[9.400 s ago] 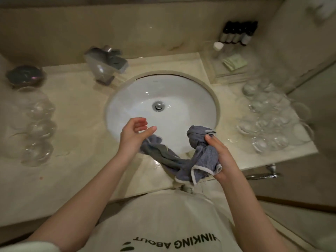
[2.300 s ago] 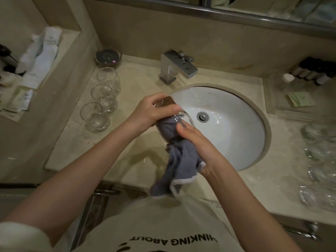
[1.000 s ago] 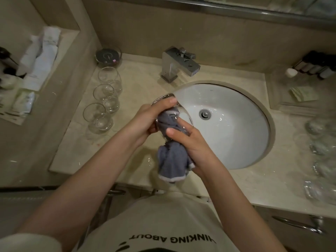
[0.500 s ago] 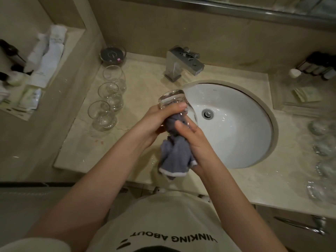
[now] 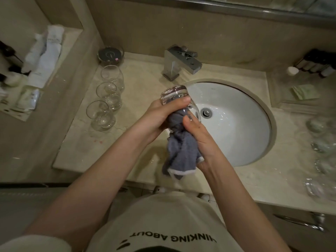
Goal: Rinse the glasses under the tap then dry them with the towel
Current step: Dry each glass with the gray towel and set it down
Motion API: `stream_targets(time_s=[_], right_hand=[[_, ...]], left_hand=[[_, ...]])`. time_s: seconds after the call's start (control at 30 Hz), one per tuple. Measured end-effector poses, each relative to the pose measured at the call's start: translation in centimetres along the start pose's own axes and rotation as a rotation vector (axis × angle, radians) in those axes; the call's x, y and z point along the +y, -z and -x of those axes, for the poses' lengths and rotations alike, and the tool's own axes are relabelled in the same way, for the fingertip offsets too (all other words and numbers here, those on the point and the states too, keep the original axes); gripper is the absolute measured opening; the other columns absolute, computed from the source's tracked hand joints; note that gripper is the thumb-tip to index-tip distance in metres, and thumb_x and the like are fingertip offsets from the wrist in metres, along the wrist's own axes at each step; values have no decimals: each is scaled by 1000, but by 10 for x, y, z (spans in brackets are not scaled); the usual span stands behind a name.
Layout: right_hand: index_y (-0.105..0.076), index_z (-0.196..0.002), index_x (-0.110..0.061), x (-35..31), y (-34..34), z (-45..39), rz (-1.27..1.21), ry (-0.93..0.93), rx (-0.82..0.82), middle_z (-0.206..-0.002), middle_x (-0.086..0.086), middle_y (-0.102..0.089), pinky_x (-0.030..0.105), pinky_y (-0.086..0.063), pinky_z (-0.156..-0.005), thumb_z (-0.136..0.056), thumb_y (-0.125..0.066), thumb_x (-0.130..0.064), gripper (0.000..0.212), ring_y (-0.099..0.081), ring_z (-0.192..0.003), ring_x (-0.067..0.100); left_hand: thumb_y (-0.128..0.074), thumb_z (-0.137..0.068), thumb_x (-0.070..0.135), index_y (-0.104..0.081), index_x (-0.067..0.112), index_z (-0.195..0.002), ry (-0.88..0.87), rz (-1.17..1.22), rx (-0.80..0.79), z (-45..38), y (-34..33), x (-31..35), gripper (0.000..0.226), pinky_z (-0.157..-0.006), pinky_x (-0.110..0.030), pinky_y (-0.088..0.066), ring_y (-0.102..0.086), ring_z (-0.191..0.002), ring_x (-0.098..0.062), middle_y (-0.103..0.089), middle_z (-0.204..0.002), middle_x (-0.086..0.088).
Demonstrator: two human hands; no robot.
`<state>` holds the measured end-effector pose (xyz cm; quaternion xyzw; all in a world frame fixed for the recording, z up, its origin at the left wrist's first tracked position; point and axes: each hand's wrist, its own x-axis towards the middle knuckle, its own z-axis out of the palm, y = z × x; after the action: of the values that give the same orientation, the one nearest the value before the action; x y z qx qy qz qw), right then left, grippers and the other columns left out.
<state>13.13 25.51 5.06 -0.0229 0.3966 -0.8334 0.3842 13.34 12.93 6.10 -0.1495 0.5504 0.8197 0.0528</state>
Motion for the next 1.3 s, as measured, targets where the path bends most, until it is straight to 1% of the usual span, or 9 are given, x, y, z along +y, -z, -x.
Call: stream_targets(time_s=[0.17, 0.33, 0.4, 0.57, 0.7, 0.83, 0.97, 1.13, 1.3], right_hand=[[-54, -131, -8, 5, 5, 3, -270, -157, 31, -96, 13, -71, 30, -59, -64, -39, -98, -33, 105, -70, -73, 20], [-74, -100, -16, -7, 9, 8, -64, -173, -21, -88, 8, -72, 26, -57, -60, -59, -90, -30, 46, -69, -68, 16], [-70, -102, -14, -12, 10, 11, 8, -218, -30, -88, 7, -72, 24, -55, -61, -78, -74, -20, 25, -69, -70, 15], [-65, -109, -13, -19, 14, 12, 226, -348, -84, -90, 6, -73, 24, -55, -63, -82, -56, -22, 29, -69, -74, 15], [-67, -105, -13, -21, 13, 12, 283, -391, -128, -90, 5, -73, 24, -56, -63, -82, -56, -21, 27, -69, -74, 15], [-73, -99, -16, -19, 14, 13, 298, -417, -150, -92, 7, -73, 25, -56, -64, -85, -65, -17, 16, -69, -75, 16], [-69, -109, -11, -20, 19, 12, 278, -380, -161, -99, 9, -73, 26, -56, -69, -75, -78, -24, 38, -70, -84, 18], [-72, -112, -14, -22, 28, 10, 257, -364, -166, -110, 11, -71, 29, -56, -83, -58, -88, -41, 62, -69, -96, 22], [-76, -101, -16, -24, 29, 9, 139, -315, -100, -97, 8, -74, 27, -58, -72, -51, -92, -40, 57, -71, -82, 19]], left_hand=[[-95, -37, 48, -69, 10, -97, 82, 88, -131, -5, 10, -7, 75, -73, -26, -57, -71, -79, -16, -74, -85, -5], [-93, -32, 59, -61, 20, -119, 17, -59, -53, -6, 33, -10, 101, -77, -25, -54, -66, -98, -13, -68, -110, 1], [-94, -36, 49, -62, 28, -115, 36, -181, -126, -6, 46, 1, 89, -82, -26, -52, -63, -103, -13, -65, -111, 6], [-85, -48, 45, -62, 41, -117, 280, -811, -469, -13, 53, 45, 72, -92, -36, -55, -65, -108, -14, -66, -116, 3], [-96, -49, 27, -58, 31, -125, 455, -1067, -660, -26, 38, 64, 85, -60, -19, -53, -70, -80, -7, -72, -101, 5], [-92, -49, 23, -64, 17, -120, 559, -1201, -741, -31, 24, 70, 77, -54, -20, -53, -70, -89, -41, -75, -92, -8], [-87, -52, 24, -67, 10, -109, 507, -1199, -675, -28, 28, 68, 62, -52, -11, -48, -70, -82, -38, -73, -77, -3], [-85, -55, 14, -64, 14, -102, 442, -1057, -603, -15, 50, 63, 51, -56, -27, -57, -68, -63, -23, -71, -70, 1], [-97, -35, 44, -61, 20, -113, 321, -783, -372, 11, 99, 40, 89, -66, -33, -58, -71, -90, -23, -74, -98, 0]])
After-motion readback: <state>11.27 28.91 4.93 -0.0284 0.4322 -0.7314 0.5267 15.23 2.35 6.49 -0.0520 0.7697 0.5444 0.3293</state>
